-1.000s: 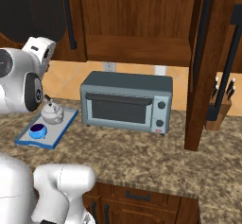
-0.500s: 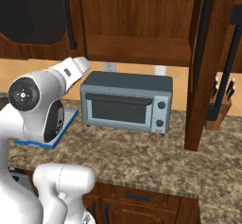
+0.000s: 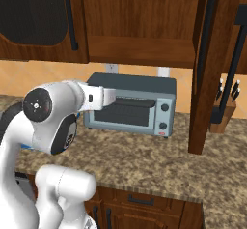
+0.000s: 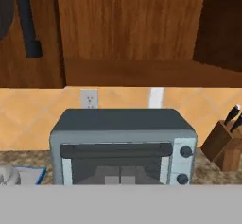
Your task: Pick the kettle from the counter and place it on the tray. Then pick the mug from the cabinet and place it on the tray. Then close the cabinet doors.
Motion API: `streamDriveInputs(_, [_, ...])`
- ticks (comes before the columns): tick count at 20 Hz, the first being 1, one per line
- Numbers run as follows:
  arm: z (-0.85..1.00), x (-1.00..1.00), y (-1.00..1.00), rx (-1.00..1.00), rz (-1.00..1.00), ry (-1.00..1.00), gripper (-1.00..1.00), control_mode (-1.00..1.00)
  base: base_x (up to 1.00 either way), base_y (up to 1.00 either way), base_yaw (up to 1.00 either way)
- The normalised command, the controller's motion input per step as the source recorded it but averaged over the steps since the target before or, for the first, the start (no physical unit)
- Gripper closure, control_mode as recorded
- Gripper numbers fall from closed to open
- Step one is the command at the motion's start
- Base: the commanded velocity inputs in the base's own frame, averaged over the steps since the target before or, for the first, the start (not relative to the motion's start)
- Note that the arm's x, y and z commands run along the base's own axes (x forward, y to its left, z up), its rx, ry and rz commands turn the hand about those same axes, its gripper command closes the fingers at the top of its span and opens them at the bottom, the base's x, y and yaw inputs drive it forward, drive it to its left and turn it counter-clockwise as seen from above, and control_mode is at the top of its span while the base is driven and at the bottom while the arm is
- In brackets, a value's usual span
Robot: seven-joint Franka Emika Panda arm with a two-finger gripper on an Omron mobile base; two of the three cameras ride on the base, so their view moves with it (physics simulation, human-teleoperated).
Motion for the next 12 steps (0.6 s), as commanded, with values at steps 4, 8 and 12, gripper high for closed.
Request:
streamDriveInputs(4, [-0.23,-0.12,-0.55,0.78,-0.08,0.04,1.00,-1.00,0.00,0.00,0.00])
streamDriveInputs(8, [-0.59,-0.20,-0.33,0.76,-0.04,-0.09,1.00,-1.00,0.00,0.00,0.00])
streamDriveInputs(12, [-0.50,-0.17,-0.24,0.74,-0.06,-0.15,1.00,-1.00,0.00,0.00,0.00])
